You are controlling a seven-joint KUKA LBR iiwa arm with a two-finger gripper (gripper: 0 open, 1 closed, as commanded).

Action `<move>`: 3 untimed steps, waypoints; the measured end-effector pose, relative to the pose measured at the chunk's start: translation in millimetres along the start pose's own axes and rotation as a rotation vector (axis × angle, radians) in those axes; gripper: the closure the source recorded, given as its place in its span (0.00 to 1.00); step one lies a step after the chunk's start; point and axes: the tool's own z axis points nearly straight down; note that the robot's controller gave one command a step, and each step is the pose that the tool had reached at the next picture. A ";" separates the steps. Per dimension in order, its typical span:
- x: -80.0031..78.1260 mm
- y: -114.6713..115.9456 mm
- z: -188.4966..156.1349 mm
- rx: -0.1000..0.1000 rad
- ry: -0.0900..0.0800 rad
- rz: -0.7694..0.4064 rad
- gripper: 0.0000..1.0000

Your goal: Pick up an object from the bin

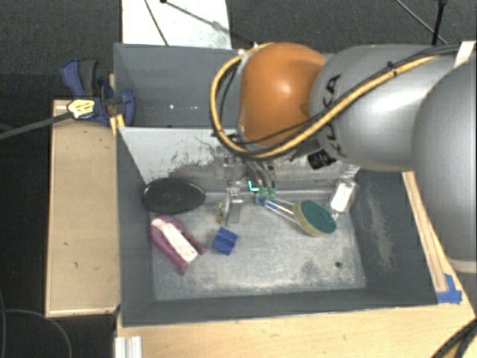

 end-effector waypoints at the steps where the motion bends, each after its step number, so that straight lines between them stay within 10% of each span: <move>1: 63.8 1.3 115.8 0.002 0.004 0.069 0.00; 2: 59.9 1.3 111.2 -0.001 -0.006 0.073 1.00; 3: 30.5 -7.2 -82.7 -0.004 -0.017 0.054 1.00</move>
Offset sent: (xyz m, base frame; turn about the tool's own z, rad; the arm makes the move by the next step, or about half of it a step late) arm -0.0610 0.0010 -0.1112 0.0699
